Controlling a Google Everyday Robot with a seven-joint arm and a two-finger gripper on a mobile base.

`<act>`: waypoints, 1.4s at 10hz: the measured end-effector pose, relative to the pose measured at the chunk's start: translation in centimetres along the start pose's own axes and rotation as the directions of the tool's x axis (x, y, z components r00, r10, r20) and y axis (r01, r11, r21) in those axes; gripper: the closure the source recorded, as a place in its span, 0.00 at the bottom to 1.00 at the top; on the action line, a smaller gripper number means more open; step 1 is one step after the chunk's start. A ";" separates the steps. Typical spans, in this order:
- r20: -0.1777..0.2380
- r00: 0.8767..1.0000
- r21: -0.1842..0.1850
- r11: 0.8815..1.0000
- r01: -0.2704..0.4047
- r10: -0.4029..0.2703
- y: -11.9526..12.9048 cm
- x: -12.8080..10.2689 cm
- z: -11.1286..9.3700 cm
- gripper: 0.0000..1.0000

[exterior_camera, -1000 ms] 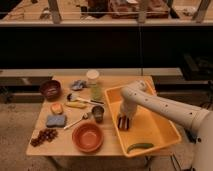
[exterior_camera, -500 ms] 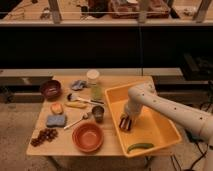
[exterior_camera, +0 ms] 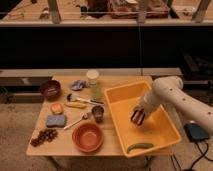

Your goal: Wipe red bowl with eraser

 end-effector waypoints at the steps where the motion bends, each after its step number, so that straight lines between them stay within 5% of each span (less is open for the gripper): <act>1: -0.010 1.000 0.026 1.000 -0.001 0.001 -0.5 0.1 -2.4 1.00; 4: -0.037 0.999 0.138 0.990 0.041 -0.037 -3.6 -0.1 -10.5 1.00; 7: -0.044 0.992 0.197 0.973 0.122 -0.116 -8.4 -1.3 -13.7 1.00; 11: -0.041 0.963 0.217 0.938 0.268 -0.266 -16.4 -6.3 -11.8 1.00; 14: -0.015 0.925 0.222 0.900 0.374 -0.381 -21.7 -11.3 -8.5 1.00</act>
